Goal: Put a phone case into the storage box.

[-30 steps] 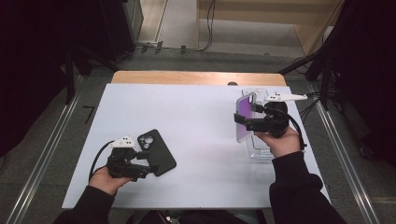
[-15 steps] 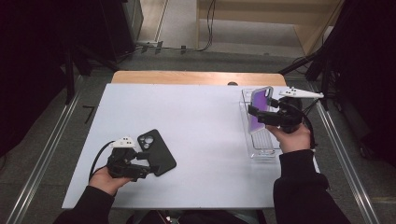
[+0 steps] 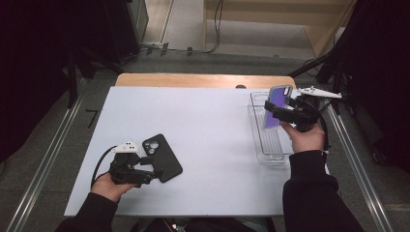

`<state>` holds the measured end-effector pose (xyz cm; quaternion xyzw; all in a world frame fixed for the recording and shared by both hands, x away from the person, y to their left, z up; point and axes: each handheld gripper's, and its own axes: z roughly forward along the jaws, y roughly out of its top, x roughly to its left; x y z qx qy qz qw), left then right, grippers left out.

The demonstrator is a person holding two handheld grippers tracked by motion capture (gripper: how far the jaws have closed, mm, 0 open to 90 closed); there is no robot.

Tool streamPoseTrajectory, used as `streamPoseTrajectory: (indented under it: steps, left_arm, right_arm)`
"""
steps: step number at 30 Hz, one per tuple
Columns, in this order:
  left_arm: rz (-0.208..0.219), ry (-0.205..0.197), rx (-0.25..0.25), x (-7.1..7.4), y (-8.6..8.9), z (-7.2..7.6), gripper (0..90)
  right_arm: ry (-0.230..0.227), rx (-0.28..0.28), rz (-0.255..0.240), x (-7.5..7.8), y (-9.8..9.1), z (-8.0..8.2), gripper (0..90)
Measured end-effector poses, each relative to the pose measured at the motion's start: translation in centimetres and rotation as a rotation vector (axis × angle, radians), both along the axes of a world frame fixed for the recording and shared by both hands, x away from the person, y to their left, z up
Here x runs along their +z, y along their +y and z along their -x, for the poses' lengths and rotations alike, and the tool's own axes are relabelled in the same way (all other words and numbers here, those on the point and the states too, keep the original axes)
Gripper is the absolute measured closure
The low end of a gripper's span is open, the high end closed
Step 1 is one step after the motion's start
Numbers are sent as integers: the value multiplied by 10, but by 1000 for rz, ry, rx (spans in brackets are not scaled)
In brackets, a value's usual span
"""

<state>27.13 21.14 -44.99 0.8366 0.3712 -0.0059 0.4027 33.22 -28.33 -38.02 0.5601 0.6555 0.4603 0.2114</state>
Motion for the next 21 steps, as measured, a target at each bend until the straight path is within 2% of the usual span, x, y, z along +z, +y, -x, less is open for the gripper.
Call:
streamPoseTrajectory:
  steps: [7, 12, 16, 21]
  left_arm:
    - [2, -9, 6, 1, 0, 0, 283]
    - [2, -9, 4, 1, 0, -1, 283]
    - [5, -9, 5, 1, 1, -1, 283]
    - [11, -12, 8, 1, 1, -1, 283]
  right_arm:
    - [-4, -35, 25, 0, -1, -16, 147]
    - [12, -54, 34, 3, 1, -35, 147]
    - [-6, -88, 57, 8, 3, -49, 147]
    - [25, -122, 49, 2, 3, -68, 146]
